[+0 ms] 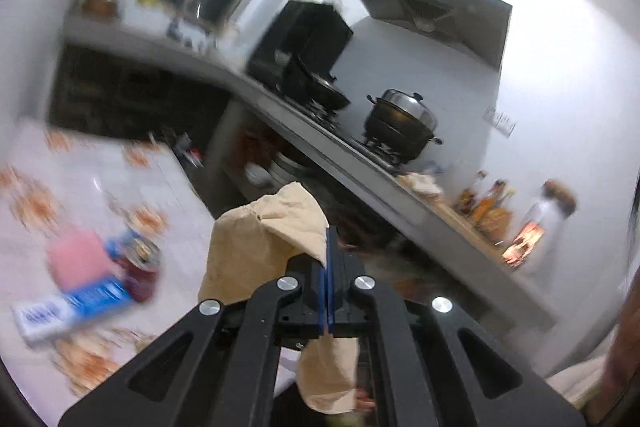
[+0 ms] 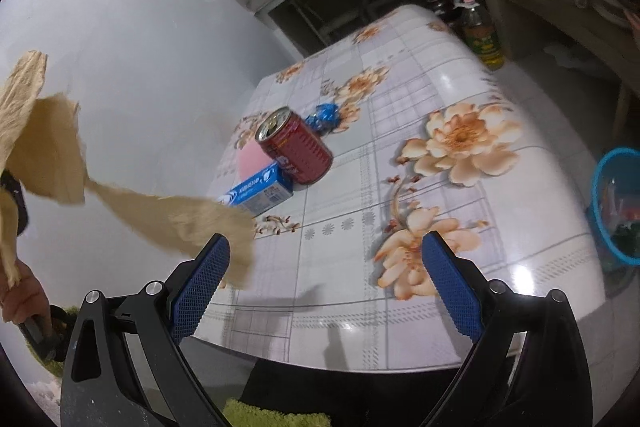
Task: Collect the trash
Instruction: 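Lift the tan cloth with the left gripper and swing it back over the table, then grasp the red Drink Milk can with the right gripper while the left gripper holds the cloth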
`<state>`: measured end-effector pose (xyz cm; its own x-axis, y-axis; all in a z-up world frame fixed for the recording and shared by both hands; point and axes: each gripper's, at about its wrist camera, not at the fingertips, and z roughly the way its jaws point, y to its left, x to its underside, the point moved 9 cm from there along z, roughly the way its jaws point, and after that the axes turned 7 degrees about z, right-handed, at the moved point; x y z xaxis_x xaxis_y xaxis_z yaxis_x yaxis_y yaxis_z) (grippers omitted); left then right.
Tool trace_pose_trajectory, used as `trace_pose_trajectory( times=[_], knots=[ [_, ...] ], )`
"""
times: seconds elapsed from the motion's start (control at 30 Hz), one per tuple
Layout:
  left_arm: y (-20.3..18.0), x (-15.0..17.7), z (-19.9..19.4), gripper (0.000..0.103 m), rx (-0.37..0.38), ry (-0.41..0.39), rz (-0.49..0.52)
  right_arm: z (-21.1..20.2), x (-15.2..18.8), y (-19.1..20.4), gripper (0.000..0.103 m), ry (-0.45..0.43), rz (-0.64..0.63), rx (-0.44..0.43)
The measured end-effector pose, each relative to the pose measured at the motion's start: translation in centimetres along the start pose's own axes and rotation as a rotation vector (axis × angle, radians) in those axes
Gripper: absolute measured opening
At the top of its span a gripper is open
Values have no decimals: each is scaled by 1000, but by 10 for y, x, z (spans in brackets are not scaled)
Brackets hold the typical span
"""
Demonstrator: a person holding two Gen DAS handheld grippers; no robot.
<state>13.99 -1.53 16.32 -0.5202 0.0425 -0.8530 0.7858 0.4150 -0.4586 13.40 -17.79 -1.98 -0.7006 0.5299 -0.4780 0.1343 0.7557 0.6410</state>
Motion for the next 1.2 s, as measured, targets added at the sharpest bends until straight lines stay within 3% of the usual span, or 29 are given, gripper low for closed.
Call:
trace_pose_trajectory(
  times=[0.17,0.33,0.5,0.7,0.77,0.87,0.93,1.03,1.2],
  knots=[
    [28,28,38,0,4,89,-129,-12,0,-24,92,-17,49,21],
    [74,91,82,0,-132,209,-165,-15,2,-44,92,-16,82,40],
    [77,144,117,0,-256,306,5,-16,0,-62,92,-20,112,67],
    [57,208,153,3,-298,473,246,-14,0,-79,93,-13,141,80],
    [59,223,159,31,-319,522,299,-12,0,-81,92,-7,143,81],
    [63,239,165,58,-376,559,383,-8,1,-82,92,2,144,79],
    [66,248,167,68,-392,588,404,-6,1,-82,92,9,144,80],
    [79,258,170,70,-432,637,406,-6,1,-83,92,12,145,82],
    [87,254,170,72,-445,623,375,-8,0,-87,92,10,152,93]
  ],
)
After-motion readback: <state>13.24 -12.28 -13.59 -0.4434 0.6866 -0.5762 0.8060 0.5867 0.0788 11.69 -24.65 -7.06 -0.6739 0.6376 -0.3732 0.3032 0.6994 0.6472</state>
